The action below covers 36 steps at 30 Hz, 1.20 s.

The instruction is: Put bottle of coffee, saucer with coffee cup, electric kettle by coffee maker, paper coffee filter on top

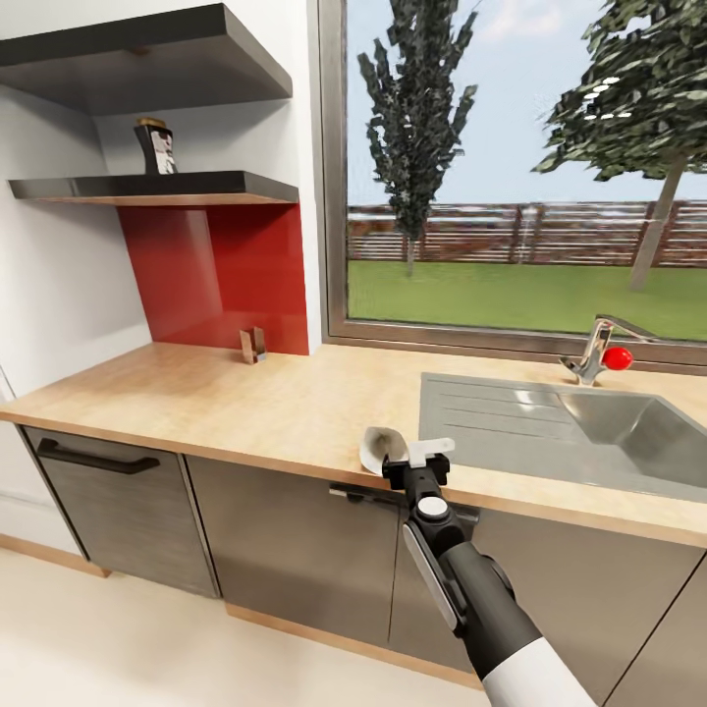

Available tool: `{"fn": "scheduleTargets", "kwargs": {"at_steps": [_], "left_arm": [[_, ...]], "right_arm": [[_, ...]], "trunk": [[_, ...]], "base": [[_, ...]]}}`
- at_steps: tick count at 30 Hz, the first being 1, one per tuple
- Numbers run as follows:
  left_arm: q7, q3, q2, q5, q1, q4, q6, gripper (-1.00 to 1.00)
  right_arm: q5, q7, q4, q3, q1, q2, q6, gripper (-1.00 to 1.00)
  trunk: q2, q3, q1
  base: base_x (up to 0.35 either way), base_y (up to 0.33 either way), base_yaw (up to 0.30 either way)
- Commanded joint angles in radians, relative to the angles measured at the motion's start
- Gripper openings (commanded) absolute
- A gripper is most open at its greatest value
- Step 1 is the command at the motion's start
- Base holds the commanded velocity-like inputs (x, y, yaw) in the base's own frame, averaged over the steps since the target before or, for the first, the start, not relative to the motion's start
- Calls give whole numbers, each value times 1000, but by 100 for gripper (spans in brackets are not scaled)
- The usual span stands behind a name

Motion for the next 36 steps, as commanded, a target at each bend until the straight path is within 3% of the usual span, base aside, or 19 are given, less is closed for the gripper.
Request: {"fn": "scheduleTargets", "kwargs": {"at_steps": [1, 36], "left_arm": [[-1, 2, 0, 0, 1, -1, -1, 100], [-1, 4, 0, 0, 1, -1, -1, 100]], "right_arm": [[-1, -6, -1, 2, -1, 0, 6, 100], [-1, -4, 8, 2, -1, -1, -33, 100]], "trunk": [[-1, -1, 0], [-1, -1, 0]], "base": [[70, 17, 0], [47, 18, 0]]}}
